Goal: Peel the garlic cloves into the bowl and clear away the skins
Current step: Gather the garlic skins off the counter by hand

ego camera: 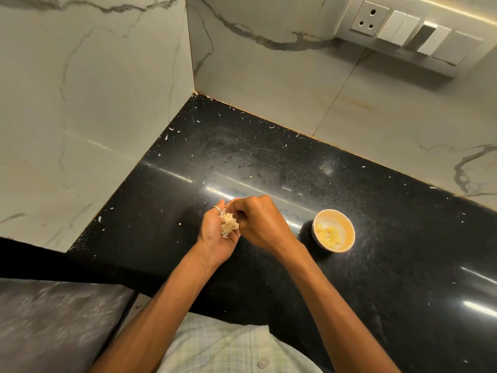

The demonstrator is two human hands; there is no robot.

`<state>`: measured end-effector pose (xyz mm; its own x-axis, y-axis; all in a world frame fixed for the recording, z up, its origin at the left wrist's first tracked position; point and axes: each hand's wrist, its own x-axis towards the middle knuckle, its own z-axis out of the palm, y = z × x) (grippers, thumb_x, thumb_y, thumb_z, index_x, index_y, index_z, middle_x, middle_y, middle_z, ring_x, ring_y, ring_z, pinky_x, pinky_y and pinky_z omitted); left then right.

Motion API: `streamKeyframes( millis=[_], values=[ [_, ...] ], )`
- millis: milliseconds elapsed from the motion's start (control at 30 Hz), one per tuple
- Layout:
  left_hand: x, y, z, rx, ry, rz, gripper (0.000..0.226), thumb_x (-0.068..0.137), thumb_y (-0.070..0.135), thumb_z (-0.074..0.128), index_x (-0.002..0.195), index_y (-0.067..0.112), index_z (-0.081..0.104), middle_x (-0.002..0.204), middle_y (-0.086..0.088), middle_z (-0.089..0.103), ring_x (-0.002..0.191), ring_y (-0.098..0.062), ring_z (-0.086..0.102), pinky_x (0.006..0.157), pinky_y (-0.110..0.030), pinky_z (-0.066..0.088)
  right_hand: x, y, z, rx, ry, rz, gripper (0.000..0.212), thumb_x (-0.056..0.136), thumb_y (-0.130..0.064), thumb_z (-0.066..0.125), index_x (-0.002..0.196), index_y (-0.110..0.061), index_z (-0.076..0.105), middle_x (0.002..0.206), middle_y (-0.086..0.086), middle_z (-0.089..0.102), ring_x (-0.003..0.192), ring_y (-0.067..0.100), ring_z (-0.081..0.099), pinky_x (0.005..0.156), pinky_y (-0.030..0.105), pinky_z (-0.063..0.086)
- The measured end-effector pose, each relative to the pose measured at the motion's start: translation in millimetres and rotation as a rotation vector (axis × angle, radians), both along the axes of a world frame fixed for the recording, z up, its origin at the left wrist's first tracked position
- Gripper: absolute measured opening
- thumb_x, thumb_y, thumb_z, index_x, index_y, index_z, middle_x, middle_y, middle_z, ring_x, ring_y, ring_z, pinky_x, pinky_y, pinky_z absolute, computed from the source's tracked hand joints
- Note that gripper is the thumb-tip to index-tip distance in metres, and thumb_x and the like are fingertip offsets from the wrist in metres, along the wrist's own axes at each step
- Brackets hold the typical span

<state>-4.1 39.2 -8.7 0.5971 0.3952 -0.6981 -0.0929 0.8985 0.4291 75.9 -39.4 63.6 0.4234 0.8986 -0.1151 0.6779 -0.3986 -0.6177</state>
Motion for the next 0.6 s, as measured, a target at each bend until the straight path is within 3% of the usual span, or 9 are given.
streamKeyframes(
  millis=[167, 300, 433, 533, 600],
  values=[
    [1.0, 1.6, -2.7, -0.014, -0.004, -0.003, 0.037, 0.106, 0.035, 0.043, 0.106, 0.008, 0.068, 0.09, -0.005, 0.073, 0.083, -0.016, 0.072, 0.071, -0.025, 0.057, -2.1, 3.0, 0.5, -0.02, -0.037, -0.018, 0.032, 0.084, -0.002, 0.063, 0.101, -0.024, 0.079, 0.085, 0.002, 0.076, 0.075, 0.02, 0.07, 0.062, 0.039, 0.059],
    [1.7, 1.7, -4.1, 0.007, -0.003, -0.02, 0.037, 0.106, 0.035, 0.041, 0.1, 0.01, 0.068, 0.085, -0.003, 0.072, 0.076, -0.014, 0.072, 0.061, -0.025, 0.057, -4.2, 5.4, 0.5, -0.02, -0.141, -0.03, 0.03, 0.084, -0.005, 0.064, 0.102, -0.024, 0.078, 0.086, 0.004, 0.075, 0.077, 0.026, 0.07, 0.064, 0.041, 0.059],
    [1.1, 3.6, -4.9, 0.006, -0.018, -0.017, 0.039, 0.105, 0.038, 0.041, 0.115, 0.01, 0.067, 0.105, -0.006, 0.07, 0.099, -0.021, 0.068, 0.079, -0.03, 0.052, -7.2, 3.9, 5.2, -0.056, -0.182, 0.024, 0.025, 0.084, -0.008, 0.071, 0.107, -0.019, 0.074, 0.105, 0.005, 0.07, 0.09, 0.03, 0.067, 0.072, 0.042, 0.057],
    [0.7, 3.3, -6.5, 0.024, -0.021, -0.03, 0.039, 0.106, 0.032, 0.038, 0.099, 0.012, 0.071, 0.091, -0.005, 0.072, 0.087, -0.019, 0.07, 0.073, -0.029, 0.054, -7.5, 4.3, 2.5, -0.028, -0.167, 0.019, 0.023, 0.081, -0.001, 0.067, 0.096, -0.017, 0.071, 0.096, 0.004, 0.063, 0.083, 0.029, 0.064, 0.066, 0.043, 0.054],
    [-0.6, 1.7, -4.4, 0.02, -0.009, -0.026, 0.038, 0.106, 0.031, 0.04, 0.095, 0.013, 0.071, 0.087, -0.004, 0.071, 0.082, -0.018, 0.069, 0.074, -0.029, 0.051, -7.4, 4.6, 1.4, -0.046, -0.151, 0.035, 0.033, 0.079, 0.002, 0.064, 0.101, -0.02, 0.073, 0.098, 0.003, 0.069, 0.086, 0.027, 0.066, 0.068, 0.042, 0.056]
  ],
)
